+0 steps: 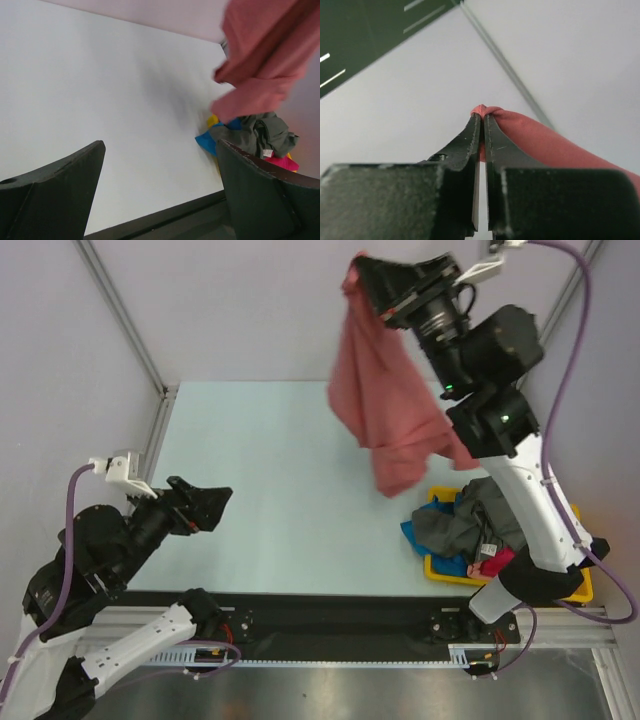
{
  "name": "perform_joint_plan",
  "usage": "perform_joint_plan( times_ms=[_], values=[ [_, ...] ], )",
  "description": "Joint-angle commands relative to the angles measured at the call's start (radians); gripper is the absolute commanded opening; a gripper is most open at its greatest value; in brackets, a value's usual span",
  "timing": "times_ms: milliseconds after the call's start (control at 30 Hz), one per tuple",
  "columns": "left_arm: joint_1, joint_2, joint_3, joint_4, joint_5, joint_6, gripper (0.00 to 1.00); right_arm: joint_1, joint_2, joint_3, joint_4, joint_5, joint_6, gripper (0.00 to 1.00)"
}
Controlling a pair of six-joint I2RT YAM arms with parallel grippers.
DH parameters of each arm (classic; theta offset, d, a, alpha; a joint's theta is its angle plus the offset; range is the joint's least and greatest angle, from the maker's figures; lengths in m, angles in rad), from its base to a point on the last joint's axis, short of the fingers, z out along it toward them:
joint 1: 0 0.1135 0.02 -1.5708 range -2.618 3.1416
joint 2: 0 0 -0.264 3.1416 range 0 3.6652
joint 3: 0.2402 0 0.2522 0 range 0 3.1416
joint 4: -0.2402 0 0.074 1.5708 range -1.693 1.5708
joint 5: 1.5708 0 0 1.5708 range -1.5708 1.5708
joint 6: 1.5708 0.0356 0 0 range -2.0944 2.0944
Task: Fold and stack the t-shirts
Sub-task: Move the tshirt to the center of the board
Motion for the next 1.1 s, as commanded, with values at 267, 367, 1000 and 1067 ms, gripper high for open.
perform_joint_plan(
  times_ms=[267,367,1000,1067],
  values=[
    [0.002,0.041,-0.006,-0.090,0.009,-0.058,0.99,0.036,-0.045,-0.362,-0.496,-0.032,0.062,0.94],
    [0.002,0.116,-0.005,-0.110,0.015,-0.078,0.99,-0.020,-0.119,-0.567,-0.694,-0.134,-0.026,0.93],
    [0.626,0.650,-0.301,0.417,0.445,-0.024,0.79,-0.206,-0.236,-1.257,-0.329,-0.306,-0.015,0.57],
    [0.678,0.696,-0.307,0.459,0.466,-0.016,0.80,-0.218,-0.220,-1.246,-0.387,-0.302,-0.048,0.59]
  ],
)
